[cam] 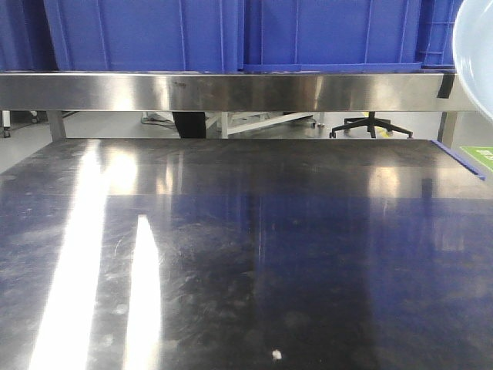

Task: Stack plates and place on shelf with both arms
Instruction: 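Lift the plate stack off the table with the right gripper, then drive the base to the shelf of blue bins holding the plates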

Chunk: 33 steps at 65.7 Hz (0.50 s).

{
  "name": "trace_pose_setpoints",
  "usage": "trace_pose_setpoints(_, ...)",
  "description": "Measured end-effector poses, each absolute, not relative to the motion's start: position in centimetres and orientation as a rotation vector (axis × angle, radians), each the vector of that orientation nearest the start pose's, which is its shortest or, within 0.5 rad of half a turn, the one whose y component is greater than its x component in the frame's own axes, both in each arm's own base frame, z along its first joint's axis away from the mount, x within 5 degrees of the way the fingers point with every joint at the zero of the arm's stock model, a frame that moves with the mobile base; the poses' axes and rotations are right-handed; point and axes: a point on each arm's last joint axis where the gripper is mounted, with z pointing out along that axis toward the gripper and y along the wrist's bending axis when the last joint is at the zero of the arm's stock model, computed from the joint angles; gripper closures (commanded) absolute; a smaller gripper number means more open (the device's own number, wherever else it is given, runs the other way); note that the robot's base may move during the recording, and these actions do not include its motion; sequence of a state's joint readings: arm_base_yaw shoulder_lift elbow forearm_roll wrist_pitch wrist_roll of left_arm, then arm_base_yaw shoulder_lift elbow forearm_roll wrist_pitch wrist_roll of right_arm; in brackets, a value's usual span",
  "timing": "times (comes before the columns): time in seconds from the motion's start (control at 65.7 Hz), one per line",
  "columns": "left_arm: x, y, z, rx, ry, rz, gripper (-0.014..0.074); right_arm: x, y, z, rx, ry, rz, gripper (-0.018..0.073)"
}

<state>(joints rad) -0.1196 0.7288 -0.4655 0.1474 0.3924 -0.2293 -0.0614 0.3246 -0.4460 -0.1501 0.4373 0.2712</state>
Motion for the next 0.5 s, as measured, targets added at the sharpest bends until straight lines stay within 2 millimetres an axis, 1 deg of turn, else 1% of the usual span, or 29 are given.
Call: trace_pose_setpoints(0.502,14.21,-1.19,26.89,-0.005,2.135,-0.065,0.0514,7.34,-1.03,30.28,0.219,1.781,-0.006,0.0503)
